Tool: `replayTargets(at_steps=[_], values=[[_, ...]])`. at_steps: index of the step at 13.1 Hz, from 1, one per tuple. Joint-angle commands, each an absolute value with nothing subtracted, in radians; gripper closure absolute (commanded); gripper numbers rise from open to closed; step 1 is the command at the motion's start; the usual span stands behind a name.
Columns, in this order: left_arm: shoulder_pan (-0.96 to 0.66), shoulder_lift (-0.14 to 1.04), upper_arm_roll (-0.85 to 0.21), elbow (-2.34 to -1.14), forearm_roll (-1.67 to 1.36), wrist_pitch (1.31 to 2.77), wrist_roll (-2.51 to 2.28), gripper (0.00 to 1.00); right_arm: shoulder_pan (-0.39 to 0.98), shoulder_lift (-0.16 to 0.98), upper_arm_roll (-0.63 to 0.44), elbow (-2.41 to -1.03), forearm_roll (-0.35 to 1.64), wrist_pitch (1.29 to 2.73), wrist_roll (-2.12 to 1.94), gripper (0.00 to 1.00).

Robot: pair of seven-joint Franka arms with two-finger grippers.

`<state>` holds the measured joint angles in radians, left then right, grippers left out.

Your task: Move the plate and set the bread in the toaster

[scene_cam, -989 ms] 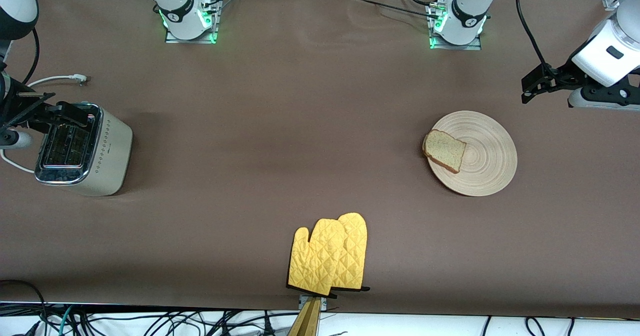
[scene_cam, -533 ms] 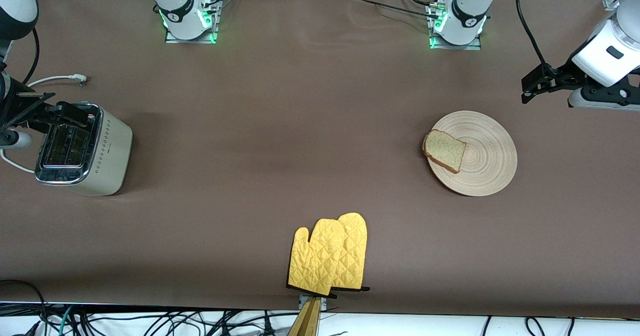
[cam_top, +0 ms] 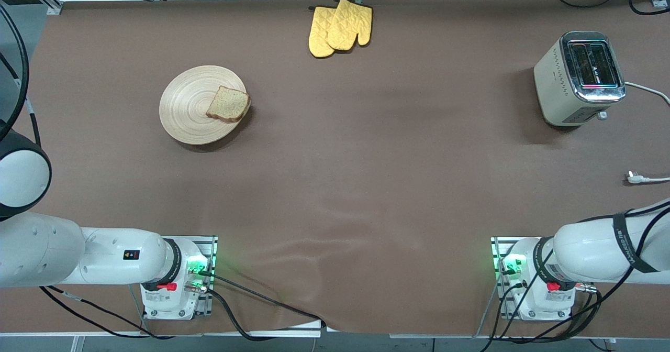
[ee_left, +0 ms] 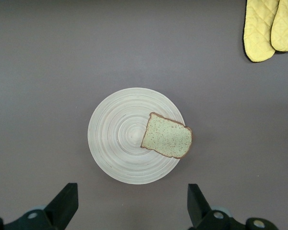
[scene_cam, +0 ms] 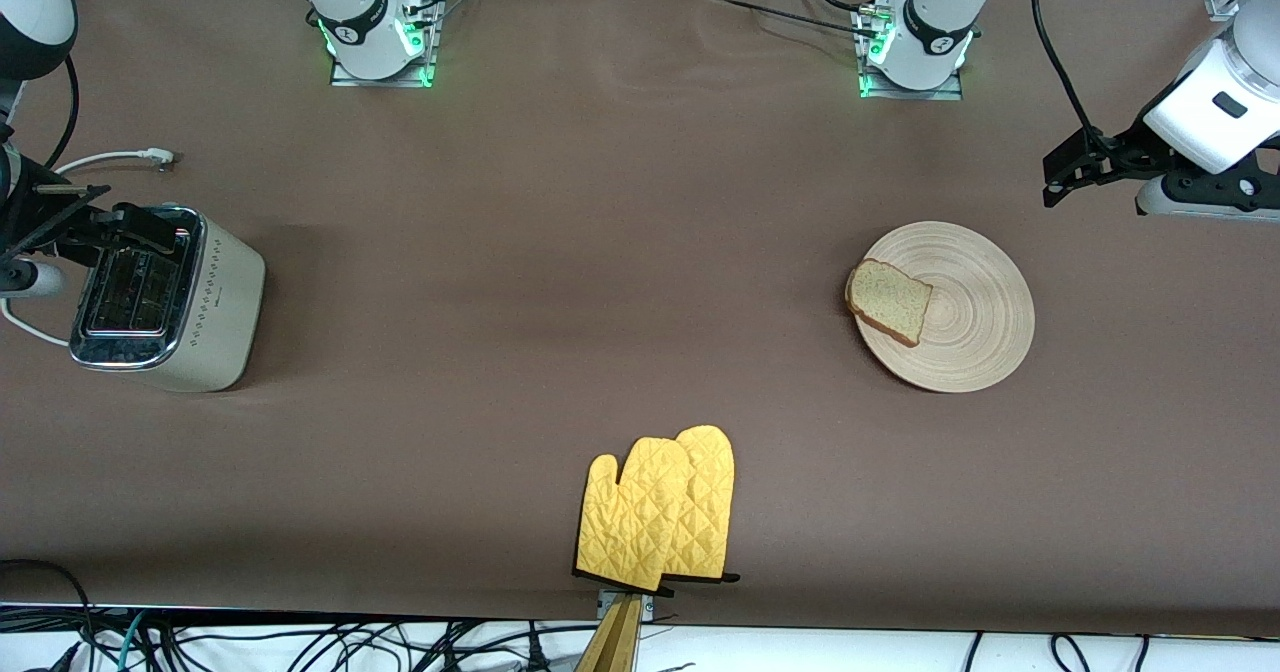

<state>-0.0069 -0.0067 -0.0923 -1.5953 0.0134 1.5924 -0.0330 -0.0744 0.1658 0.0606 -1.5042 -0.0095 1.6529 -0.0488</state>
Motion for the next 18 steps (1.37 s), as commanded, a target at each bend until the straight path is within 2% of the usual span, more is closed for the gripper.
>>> replayTargets(at_steps=[1, 5, 8, 12, 14, 18], values=[[-0.003, -0.026, -0.092, -1.612, 0.005, 1.6, -0.04, 0.0, -0.075, 0.167, 0.061, -1.488, -0.014, 1.638, -0.046, 0.0], [0.018, -0.014, -0.091, -1.626, -0.003, 1.623, -0.037, 0.0, -0.074, 0.167, 0.063, -1.488, -0.014, 1.638, -0.038, 0.0], [0.021, 0.028, -0.091, -1.718, 0.012, 1.675, -0.028, 0.0, -0.074, 0.167, 0.061, -1.488, -0.014, 1.638, -0.04, 0.0], [0.057, 0.077, -0.084, -1.681, 0.015, 1.658, -0.028, 0.0, -0.075, 0.167, 0.061, -1.488, -0.014, 1.638, -0.044, 0.0], [0.072, 0.165, -0.083, -1.678, 0.012, 1.664, -0.02, 0.0, -0.075, 0.167, 0.061, -1.488, -0.014, 1.638, -0.046, 0.0], [0.228, 0.224, -0.04, -1.687, -0.14, 1.75, 0.324, 0.0, -0.074, 0.167, 0.063, -1.488, -0.015, 1.638, -0.038, 0.0]])
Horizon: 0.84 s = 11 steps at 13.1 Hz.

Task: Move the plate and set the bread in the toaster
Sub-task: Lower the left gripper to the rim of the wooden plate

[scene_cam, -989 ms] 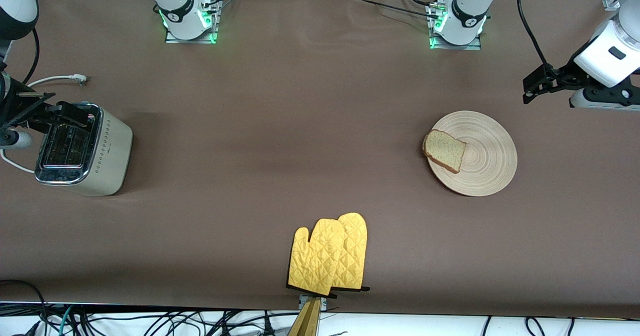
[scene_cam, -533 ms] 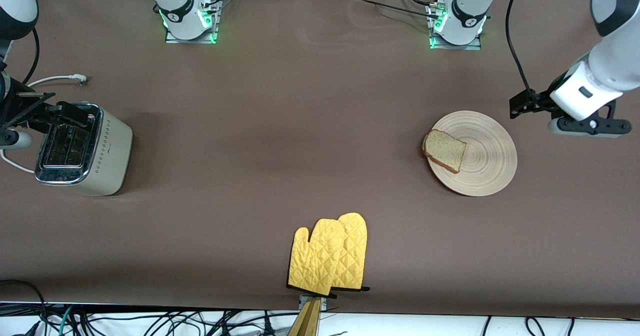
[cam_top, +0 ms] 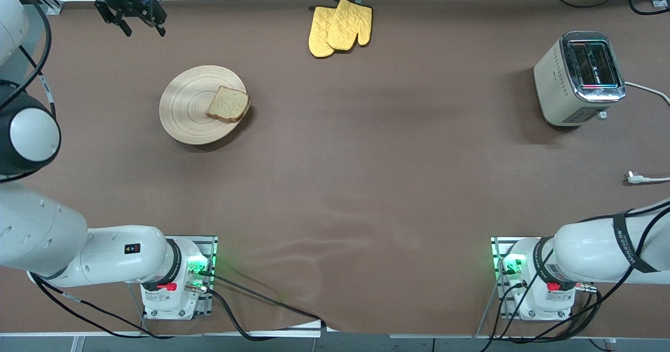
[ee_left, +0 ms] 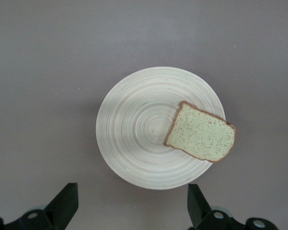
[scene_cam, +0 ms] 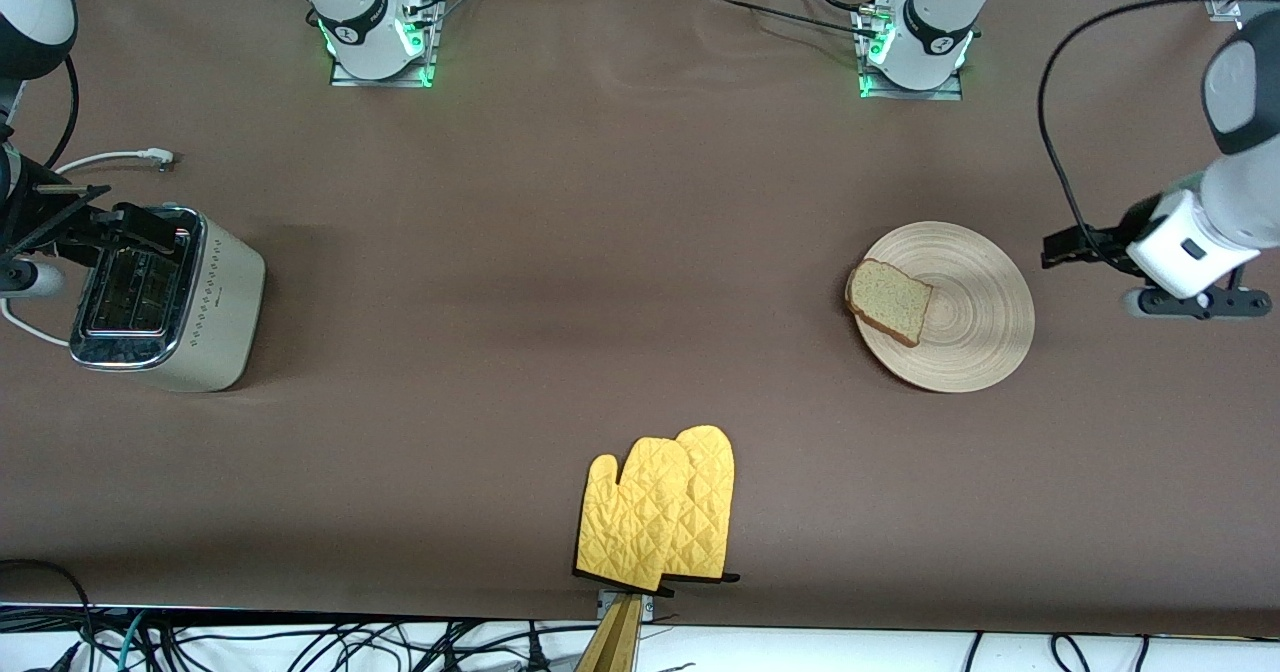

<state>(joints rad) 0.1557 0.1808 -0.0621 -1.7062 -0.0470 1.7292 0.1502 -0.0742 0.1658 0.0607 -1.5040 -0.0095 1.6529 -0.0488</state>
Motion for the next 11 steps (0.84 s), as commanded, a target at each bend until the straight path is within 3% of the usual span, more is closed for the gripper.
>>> replayTargets(at_steps=[1, 8, 11], values=[[0.239, 0.253, -0.006, -1.69, -0.2, 1.752, 0.39, 0.0, -0.074, 0.167, 0.063, -1.488, -0.015, 1.638, -0.038, 0.0], [0.478, 0.598, 0.025, -1.678, -0.484, 1.755, 0.863, 0.0, -0.071, 0.167, 0.063, -1.488, -0.015, 1.638, -0.035, 0.0], [0.518, 0.689, 0.015, -1.678, -0.535, 1.753, 0.916, 0.0, -0.071, 0.167, 0.063, -1.488, -0.015, 1.64, -0.034, 0.0]])
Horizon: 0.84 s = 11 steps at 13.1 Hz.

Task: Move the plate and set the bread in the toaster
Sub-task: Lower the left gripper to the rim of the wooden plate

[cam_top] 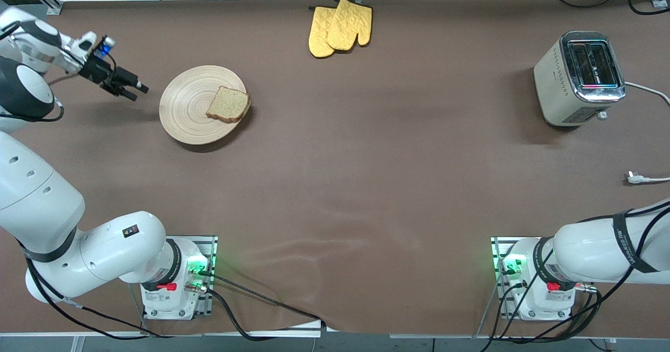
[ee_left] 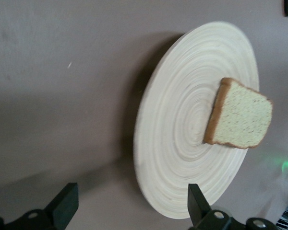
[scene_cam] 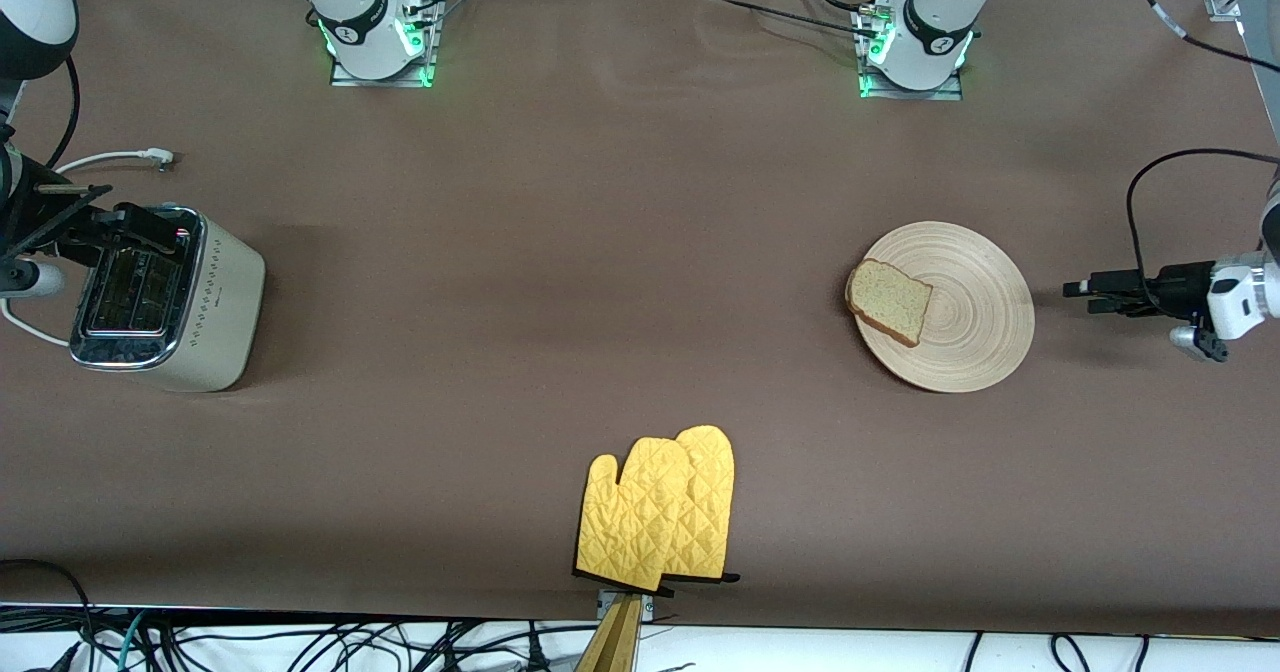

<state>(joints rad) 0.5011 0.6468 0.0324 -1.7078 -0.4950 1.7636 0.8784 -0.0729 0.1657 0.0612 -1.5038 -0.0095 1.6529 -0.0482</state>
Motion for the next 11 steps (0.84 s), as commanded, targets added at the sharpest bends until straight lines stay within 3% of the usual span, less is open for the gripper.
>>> replayTargets(at_steps=[1, 8, 11], values=[[0.52, 0.705, 0.014, -1.681, -0.552, 1.75, 0.919, 0.0, -0.072, 0.167, 0.063, -1.488, -0.015, 1.64, -0.034, 0.0], [0.519, 0.755, -0.046, -1.698, -0.59, 1.701, 0.916, 0.01, -0.074, 0.167, 0.061, -1.488, -0.014, 1.64, -0.038, 0.0], [0.518, 0.77, -0.052, -1.703, -0.612, 1.701, 0.919, 0.12, -0.074, 0.167, 0.063, -1.488, -0.014, 1.638, -0.035, 0.0]])
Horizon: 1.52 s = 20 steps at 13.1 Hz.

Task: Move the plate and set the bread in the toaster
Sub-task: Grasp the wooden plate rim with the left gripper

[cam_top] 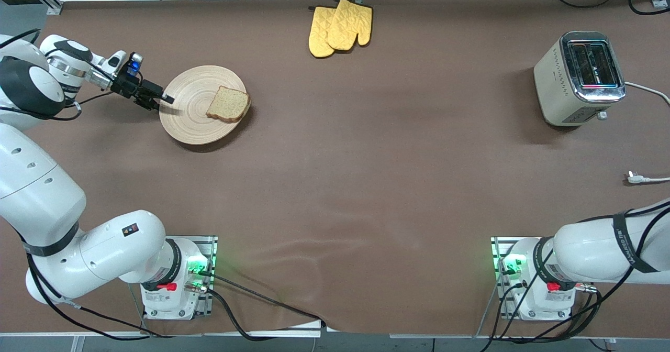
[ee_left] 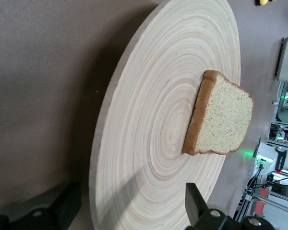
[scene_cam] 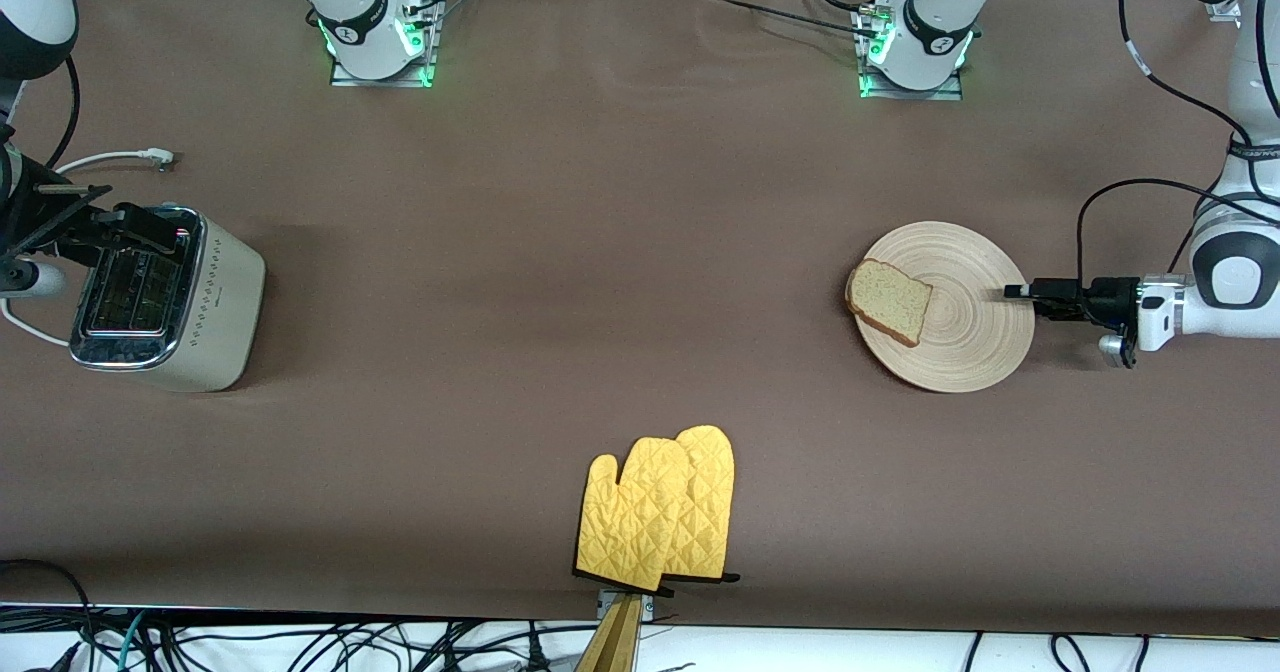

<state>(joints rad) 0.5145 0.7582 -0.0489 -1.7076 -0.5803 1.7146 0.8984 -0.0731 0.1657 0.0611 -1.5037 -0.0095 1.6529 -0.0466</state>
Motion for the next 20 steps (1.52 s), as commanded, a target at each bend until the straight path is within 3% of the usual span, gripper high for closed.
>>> replayTargets(at_steps=[1, 9, 10, 20], values=[[0.517, 0.77, -0.052, -1.703, -0.611, 1.701, 0.919, 0.19, -0.074, 0.167, 0.063, -1.488, -0.014, 1.638, -0.037, 0.0], [0.517, 0.782, -0.052, -1.703, -0.607, 1.703, 0.95, 0.94, -0.075, 0.167, 0.063, -1.488, -0.014, 1.638, -0.041, 0.0], [0.515, 0.787, -0.052, -1.703, -0.607, 1.703, 0.95, 1.0, -0.075, 0.167, 0.061, -1.488, -0.014, 1.638, -0.04, 0.0], [0.493, 0.776, -0.106, -1.684, -0.691, 1.621, 0.989, 1.0, -0.075, 0.167, 0.061, -1.488, -0.012, 1.64, -0.04, 0.0]])
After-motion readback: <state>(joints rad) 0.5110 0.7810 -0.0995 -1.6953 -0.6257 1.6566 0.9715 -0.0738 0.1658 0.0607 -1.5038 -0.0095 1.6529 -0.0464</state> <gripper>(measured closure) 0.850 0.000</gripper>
